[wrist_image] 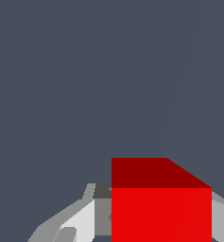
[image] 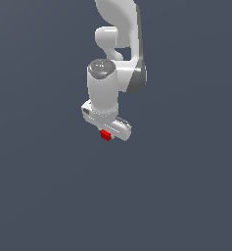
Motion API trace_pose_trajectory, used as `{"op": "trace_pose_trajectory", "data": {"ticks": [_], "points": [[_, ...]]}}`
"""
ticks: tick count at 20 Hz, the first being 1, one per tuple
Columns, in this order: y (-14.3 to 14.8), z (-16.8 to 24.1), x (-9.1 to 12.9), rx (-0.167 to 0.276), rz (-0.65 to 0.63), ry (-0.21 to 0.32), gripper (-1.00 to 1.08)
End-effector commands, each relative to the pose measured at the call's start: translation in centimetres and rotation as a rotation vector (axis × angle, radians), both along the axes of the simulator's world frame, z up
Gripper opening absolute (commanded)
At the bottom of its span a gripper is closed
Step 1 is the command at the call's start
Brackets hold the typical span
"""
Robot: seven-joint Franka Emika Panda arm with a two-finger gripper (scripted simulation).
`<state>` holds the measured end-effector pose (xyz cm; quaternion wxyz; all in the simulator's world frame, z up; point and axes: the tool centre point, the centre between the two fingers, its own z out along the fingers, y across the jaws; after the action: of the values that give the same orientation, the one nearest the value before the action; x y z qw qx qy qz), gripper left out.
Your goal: Pick up the red cube and move it to a goal position.
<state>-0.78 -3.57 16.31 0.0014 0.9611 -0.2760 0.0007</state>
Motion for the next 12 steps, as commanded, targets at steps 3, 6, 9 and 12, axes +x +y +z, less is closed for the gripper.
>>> {"op": "trace_pose_trajectory", "data": {"ticks": [3, 6, 9, 12], "points": [[0.5, 4.1, 2.2, 0.000, 0.000, 0.000, -1.00], [0.9, 6.5, 3.5, 0.000, 0.000, 0.000, -1.00], [1.2, 8.6, 4.8, 0.001, 0.000, 0.001, -1.00], [1.4, 10.5, 5.9, 0.002, 0.000, 0.001, -1.00]]}}
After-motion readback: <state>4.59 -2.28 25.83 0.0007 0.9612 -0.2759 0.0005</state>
